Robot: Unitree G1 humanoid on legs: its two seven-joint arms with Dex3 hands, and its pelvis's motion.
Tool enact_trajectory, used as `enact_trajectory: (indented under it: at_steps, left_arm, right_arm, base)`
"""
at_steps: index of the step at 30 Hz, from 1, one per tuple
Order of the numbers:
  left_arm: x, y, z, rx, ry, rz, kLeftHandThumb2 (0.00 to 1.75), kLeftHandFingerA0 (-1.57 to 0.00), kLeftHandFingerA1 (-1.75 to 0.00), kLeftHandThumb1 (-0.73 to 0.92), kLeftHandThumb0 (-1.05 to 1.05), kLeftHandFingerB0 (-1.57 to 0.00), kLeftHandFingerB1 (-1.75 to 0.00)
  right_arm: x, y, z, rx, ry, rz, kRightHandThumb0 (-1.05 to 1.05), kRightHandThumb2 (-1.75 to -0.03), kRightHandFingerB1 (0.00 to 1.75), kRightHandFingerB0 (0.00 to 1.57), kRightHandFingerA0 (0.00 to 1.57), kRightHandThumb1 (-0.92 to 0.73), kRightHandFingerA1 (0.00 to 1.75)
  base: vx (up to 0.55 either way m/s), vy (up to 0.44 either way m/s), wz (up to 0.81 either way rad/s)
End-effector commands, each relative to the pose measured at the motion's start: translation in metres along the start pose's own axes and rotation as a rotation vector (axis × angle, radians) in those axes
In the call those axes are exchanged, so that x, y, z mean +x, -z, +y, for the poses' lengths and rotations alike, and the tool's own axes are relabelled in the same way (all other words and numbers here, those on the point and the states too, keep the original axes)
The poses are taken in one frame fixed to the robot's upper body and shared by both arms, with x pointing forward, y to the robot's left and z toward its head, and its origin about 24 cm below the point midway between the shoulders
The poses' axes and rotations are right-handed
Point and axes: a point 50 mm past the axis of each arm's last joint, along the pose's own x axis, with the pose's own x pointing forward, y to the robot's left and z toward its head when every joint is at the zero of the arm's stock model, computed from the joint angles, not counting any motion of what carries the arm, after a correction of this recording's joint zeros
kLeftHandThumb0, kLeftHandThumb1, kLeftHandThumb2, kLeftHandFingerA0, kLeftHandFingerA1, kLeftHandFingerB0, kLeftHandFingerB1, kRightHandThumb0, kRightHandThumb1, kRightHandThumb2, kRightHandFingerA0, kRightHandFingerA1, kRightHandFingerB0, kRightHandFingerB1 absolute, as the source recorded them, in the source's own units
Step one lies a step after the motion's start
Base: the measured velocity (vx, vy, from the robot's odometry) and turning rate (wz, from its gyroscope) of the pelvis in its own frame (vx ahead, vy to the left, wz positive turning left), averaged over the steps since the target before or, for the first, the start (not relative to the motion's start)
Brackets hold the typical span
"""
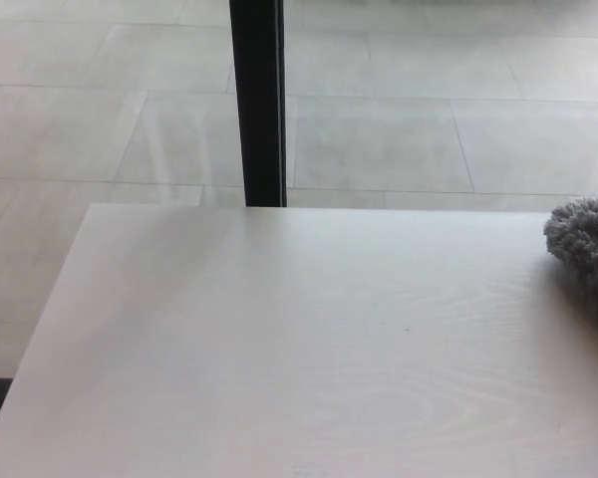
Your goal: The robot uses its right hand to pick up the duster kept in the middle of the desk and use it to wipe the desk by swiping its surface twice
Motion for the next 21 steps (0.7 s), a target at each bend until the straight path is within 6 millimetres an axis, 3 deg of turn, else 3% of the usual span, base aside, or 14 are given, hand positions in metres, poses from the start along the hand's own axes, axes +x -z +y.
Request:
enact_trajectory:
  at_steps: [1,3,4,6,7,8,10,13,14,16,17,18,19,21]
  left_arm:
    - [0.000,-0.006,0.001,0.000,0.014,-0.023,0.61,-0.60,-0.59,0.70,-0.47,-0.51,-0.50]
    - [0.000,-0.006,0.001,0.002,0.020,-0.028,0.60,-0.61,-0.60,0.69,-0.47,-0.51,-0.50]
    - [0.000,-0.006,0.000,-0.003,0.018,-0.024,0.60,-0.62,-0.58,0.69,-0.47,-0.53,-0.50]
    - [0.000,-0.006,0.000,-0.002,0.016,-0.024,0.60,-0.62,-0.58,0.68,-0.48,-0.51,-0.50]
    - [0.001,-0.007,-0.001,-0.004,0.012,-0.031,0.60,-0.63,-0.60,0.67,-0.48,-0.53,-0.50]
    - [0.001,-0.008,-0.001,-0.001,0.016,-0.036,0.60,-0.64,-0.59,0.68,-0.48,-0.55,-0.51]
    - [0.001,-0.008,-0.001,0.001,0.015,-0.038,0.60,-0.62,-0.60,0.68,-0.47,-0.53,-0.51]
    - [0.002,-0.011,-0.003,-0.008,0.023,-0.048,0.61,-0.67,-0.60,0.66,-0.48,-0.54,-0.51]
    - [0.002,-0.011,-0.003,-0.008,0.023,-0.048,0.61,-0.67,-0.60,0.65,-0.49,-0.54,-0.52]
    - [0.002,-0.013,-0.003,0.011,0.034,-0.048,0.60,-0.65,-0.58,0.69,-0.48,-0.54,-0.50]
    - [0.003,-0.013,-0.003,0.003,0.030,-0.045,0.60,-0.67,-0.58,0.69,-0.48,-0.55,-0.51]
    - [0.002,-0.013,-0.003,0.001,0.032,-0.046,0.60,-0.65,-0.58,0.69,-0.48,-0.55,-0.50]
    - [0.003,-0.015,-0.004,-0.002,0.035,-0.051,0.60,-0.63,-0.58,0.68,-0.47,-0.54,-0.50]
    - [0.003,-0.017,-0.004,-0.002,0.034,-0.053,0.60,-0.61,-0.58,0.68,-0.48,-0.54,-0.50]
  right_arm:
    - [-0.005,0.019,0.014,-0.127,-0.069,0.007,-0.44,-0.61,0.83,0.77,0.81,-0.64,1.71]
    - [-0.008,0.016,0.017,-0.140,-0.050,-0.012,-0.44,-0.63,0.78,0.70,0.79,-0.68,1.68]
    - [-0.011,0.010,0.022,-0.191,-0.003,-0.038,-0.44,-0.66,0.87,0.69,0.82,-0.71,1.67]
    - [-0.013,0.006,0.024,-0.186,0.020,-0.065,-0.43,-0.66,0.84,0.74,0.85,-0.68,1.66]
    - [-0.015,0.001,0.028,-0.196,0.033,-0.107,-0.48,-0.65,1.00,0.79,0.85,-0.71,1.72]
    - [-0.018,-0.003,0.031,-0.200,0.048,-0.139,-0.50,-0.67,1.51,0.73,0.92,-0.75,1.74]
    - [-0.021,-0.012,0.037,-0.214,0.036,-0.179,-0.49,-0.67,1.61,0.68,0.91,-0.90,1.75]
    - [-0.025,-0.019,0.042,-0.211,0.034,-0.205,-0.49,-0.66,1.58,0.71,0.93,-0.91,1.75]
    - [-0.025,-0.019,0.042,-0.211,0.035,-0.205,-0.61,-0.70,1.52,0.72,0.97,-0.85,1.75]
    - [-0.030,-0.027,0.050,-0.220,0.045,-0.249,-0.48,-0.67,1.58,0.69,0.94,-0.89,1.75]
    - [-0.031,-0.029,0.052,-0.215,0.027,-0.258,-0.47,-1.09,1.04,0.79,1.19,-0.67,1.36]
    - [-0.032,-0.031,0.053,-0.221,0.023,-0.269,-0.47,-0.66,1.26,0.76,0.91,-0.87,1.75]
    - [-0.034,-0.037,0.054,-0.191,0.036,-0.303,-0.46,-0.66,0.94,0.74,0.92,-0.78,1.74]
    - [-0.037,-0.043,0.054,-0.184,0.062,-0.353,-0.44,-0.67,0.91,0.78,0.93,-0.77,1.73]
  base:
    - [0.00,0.000,0.00]
    - [0.00,0.000,0.00]
    - [0.00,0.000,0.00]
    - [0.00,0.000,0.00]
    - [0.00,0.000,0.00]
    - [0.00,0.000,0.00]
    - [0.00,0.000,0.00]
    - [0.00,0.000,0.00]
    - [0.00,0.000,0.00]
    - [0.00,0.000,0.00]
    - [0.00,0.000,0.00]
    - [0.00,0.000,0.00]
    - [0.00,0.000,0.00]
    - [0.00,0.000,0.00]
